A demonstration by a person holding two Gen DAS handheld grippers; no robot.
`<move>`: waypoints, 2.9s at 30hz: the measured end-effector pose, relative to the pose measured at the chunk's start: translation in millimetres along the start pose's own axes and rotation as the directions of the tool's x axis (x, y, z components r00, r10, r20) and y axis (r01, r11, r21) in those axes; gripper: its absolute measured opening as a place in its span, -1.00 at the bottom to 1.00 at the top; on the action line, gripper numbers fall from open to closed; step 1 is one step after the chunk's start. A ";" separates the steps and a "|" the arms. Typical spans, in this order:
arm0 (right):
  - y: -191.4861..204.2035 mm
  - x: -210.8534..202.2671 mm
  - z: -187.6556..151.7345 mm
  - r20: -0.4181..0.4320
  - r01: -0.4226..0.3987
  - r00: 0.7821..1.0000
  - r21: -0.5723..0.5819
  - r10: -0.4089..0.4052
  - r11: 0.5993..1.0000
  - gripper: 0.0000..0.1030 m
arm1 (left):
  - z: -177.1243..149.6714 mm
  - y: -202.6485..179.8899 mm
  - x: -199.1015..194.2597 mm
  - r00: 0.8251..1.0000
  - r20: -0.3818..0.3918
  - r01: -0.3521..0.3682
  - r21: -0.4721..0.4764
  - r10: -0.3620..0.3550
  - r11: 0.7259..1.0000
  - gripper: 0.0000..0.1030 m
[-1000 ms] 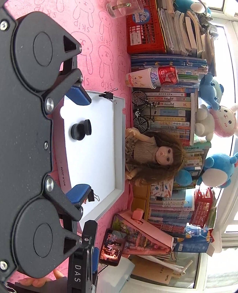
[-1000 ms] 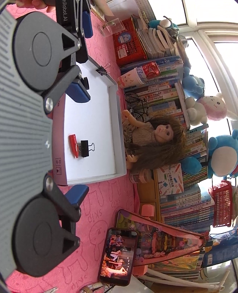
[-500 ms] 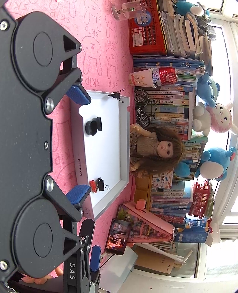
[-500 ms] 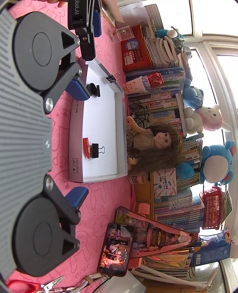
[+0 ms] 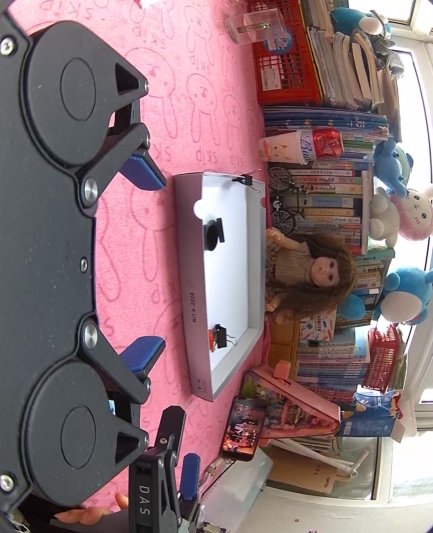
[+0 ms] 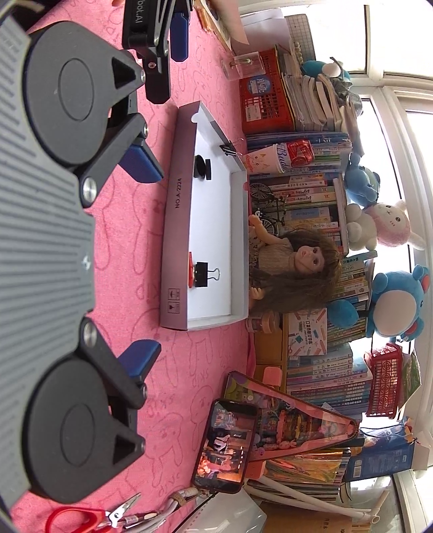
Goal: Organize rigid objects
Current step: 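Withdraw both open tools from the tray toward the remaining objects, then move the left tool to a black lid while the right tool approaches the brown nut, then grasp the black lid with the left tool while the right tool grasps the brown nut, then carry the black lid and brown nut over the white tray with both tools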
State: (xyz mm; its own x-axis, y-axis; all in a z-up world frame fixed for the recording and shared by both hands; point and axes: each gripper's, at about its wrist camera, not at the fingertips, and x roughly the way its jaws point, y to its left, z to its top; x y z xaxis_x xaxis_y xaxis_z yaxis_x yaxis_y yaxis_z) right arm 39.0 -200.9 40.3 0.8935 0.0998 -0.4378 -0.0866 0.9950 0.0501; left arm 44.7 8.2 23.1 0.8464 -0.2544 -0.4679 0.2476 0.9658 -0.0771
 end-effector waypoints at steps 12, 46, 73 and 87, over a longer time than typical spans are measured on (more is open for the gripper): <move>3.9 -15.2 -25.4 -0.035 -0.021 0.999 -0.012 0.021 1.000 1.00 | -28.0 -2.4 -11.2 0.993 -0.063 0.105 0.023 -0.103 0.994 0.49; 11.9 -18.5 -46.3 -0.093 -0.045 0.995 -0.071 0.039 0.996 -0.32 | -51.5 -37.1 -6.9 0.997 -0.060 0.063 0.127 -0.056 0.990 -0.41; -3.7 2.4 -8.5 -0.046 0.037 0.998 0.016 -0.036 0.999 -0.59 | 0.0 -9.5 10.3 1.000 -0.013 -0.008 -0.005 0.008 1.000 -0.42; -24.6 44.7 35.6 -0.036 0.039 0.999 0.134 -0.034 0.990 -0.59 | 52.5 17.6 46.6 0.999 0.020 -0.036 -0.068 0.037 0.997 -0.42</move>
State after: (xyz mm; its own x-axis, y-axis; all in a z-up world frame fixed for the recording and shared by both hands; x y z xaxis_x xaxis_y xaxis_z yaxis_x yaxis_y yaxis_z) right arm 96.8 -221.2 51.5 0.8798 0.0658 -0.4709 0.0080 0.9882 0.1531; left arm 113.2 10.7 46.1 0.8641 -0.2192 -0.4531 0.1845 0.9755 -0.1200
